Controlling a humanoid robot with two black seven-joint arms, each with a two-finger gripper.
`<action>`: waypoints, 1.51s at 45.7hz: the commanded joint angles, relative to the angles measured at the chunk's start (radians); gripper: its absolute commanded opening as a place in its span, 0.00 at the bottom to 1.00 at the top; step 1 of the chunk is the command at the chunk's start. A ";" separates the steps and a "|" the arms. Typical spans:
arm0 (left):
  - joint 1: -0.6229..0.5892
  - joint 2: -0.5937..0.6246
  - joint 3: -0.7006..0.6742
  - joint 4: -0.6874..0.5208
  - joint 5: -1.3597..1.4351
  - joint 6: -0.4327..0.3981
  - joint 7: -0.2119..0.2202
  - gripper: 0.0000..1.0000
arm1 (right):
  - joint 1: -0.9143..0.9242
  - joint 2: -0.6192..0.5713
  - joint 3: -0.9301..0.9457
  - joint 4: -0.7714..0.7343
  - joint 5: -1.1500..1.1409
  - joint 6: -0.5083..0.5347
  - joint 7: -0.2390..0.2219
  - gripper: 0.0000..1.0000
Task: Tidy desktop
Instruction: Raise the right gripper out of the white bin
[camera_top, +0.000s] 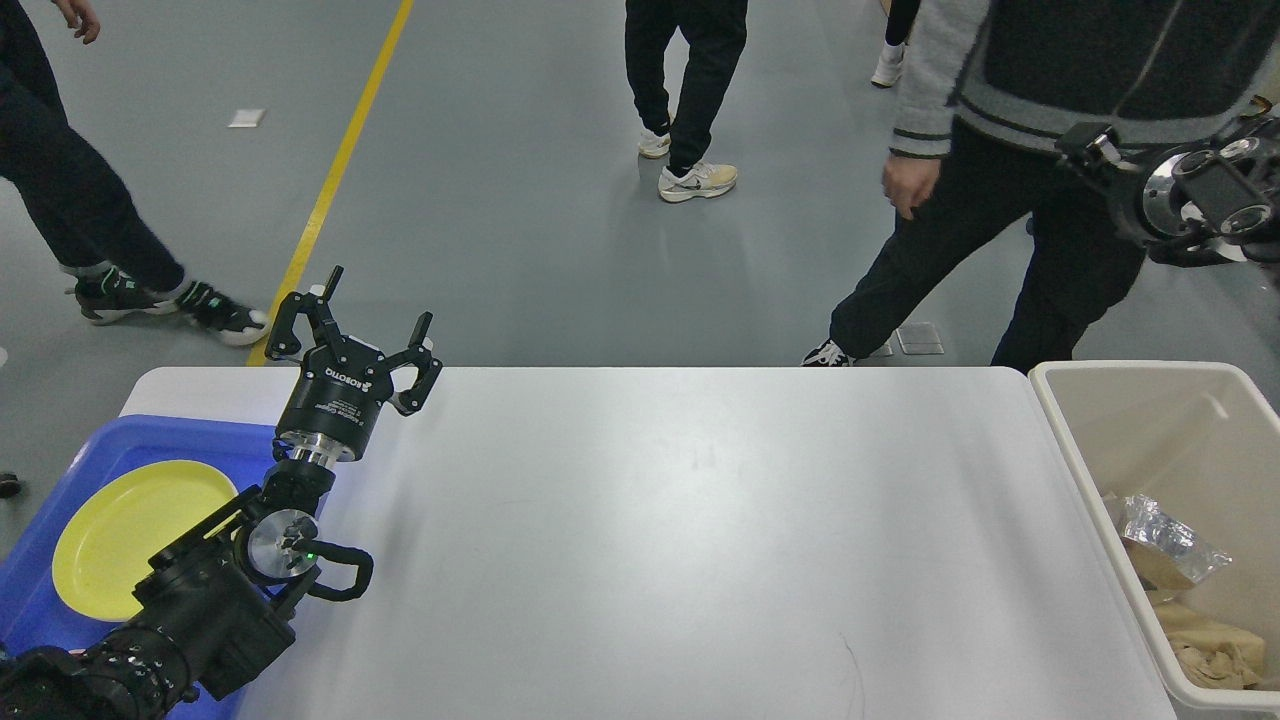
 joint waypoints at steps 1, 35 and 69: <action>0.000 -0.001 0.001 0.000 0.000 -0.001 0.000 1.00 | 0.008 -0.002 -0.039 0.010 -0.002 0.065 0.003 1.00; 0.000 -0.001 -0.001 -0.002 0.000 -0.001 0.000 1.00 | -0.251 -0.026 0.869 0.122 0.036 -0.168 0.007 1.00; 0.000 -0.001 -0.001 -0.002 0.000 -0.001 0.000 1.00 | -0.846 0.097 1.810 0.404 0.013 -0.065 0.234 1.00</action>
